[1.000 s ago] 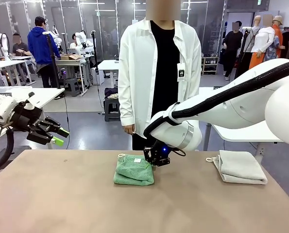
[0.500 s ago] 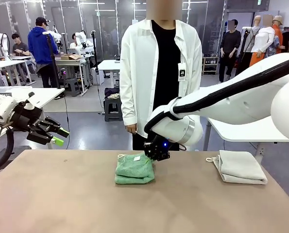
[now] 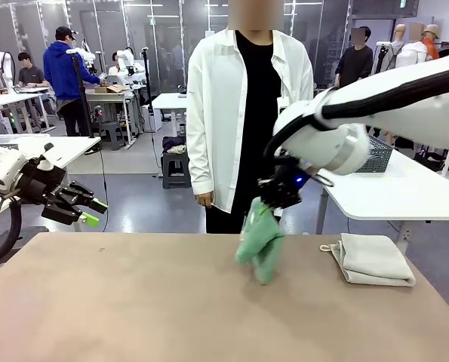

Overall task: Fold the towels and place them in the basket.
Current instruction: Stack the folded Towel with hook on the right side of the table.

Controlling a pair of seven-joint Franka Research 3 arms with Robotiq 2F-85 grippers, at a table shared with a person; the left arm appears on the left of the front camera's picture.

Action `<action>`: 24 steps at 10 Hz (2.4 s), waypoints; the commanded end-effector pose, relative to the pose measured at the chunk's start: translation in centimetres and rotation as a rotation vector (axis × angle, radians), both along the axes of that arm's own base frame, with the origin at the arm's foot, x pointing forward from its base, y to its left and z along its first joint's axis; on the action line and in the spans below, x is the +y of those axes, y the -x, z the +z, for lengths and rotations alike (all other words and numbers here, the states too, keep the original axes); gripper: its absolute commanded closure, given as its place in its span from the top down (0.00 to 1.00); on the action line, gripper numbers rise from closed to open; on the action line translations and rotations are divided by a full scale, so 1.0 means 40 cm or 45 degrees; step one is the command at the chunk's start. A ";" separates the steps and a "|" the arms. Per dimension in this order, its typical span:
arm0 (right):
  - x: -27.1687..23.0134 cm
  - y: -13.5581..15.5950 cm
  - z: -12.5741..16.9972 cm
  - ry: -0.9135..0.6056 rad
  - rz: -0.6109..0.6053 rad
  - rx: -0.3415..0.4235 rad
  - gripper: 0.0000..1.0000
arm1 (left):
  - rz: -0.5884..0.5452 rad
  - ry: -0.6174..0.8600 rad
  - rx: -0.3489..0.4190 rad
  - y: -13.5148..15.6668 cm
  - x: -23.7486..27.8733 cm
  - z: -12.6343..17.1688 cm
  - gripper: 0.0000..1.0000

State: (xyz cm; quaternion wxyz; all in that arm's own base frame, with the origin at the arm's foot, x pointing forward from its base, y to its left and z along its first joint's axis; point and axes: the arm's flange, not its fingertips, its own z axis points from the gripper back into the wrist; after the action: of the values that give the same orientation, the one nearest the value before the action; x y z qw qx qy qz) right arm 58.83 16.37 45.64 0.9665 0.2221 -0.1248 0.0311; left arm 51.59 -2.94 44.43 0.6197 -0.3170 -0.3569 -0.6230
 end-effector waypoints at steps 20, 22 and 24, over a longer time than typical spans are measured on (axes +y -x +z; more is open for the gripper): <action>-0.512 0.020 0.103 -0.092 -0.261 0.032 0.06 | 0.006 -0.001 -0.006 0.002 -0.001 0.007 0.63; -0.567 0.002 0.109 -0.198 -0.241 0.047 0.06 | 0.006 -0.001 -0.006 0.002 -0.001 0.007 0.63; -0.635 -0.014 0.096 -0.288 -0.251 0.090 0.06 | 0.006 -0.001 -0.006 0.002 -0.001 0.007 0.63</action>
State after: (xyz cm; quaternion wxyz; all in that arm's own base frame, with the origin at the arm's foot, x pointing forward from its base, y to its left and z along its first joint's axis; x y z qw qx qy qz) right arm 58.46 -7.64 49.81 0.9441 0.2901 -0.1255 -0.0940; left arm 51.59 -2.94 44.43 0.6197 -0.3169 -0.3569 -0.6230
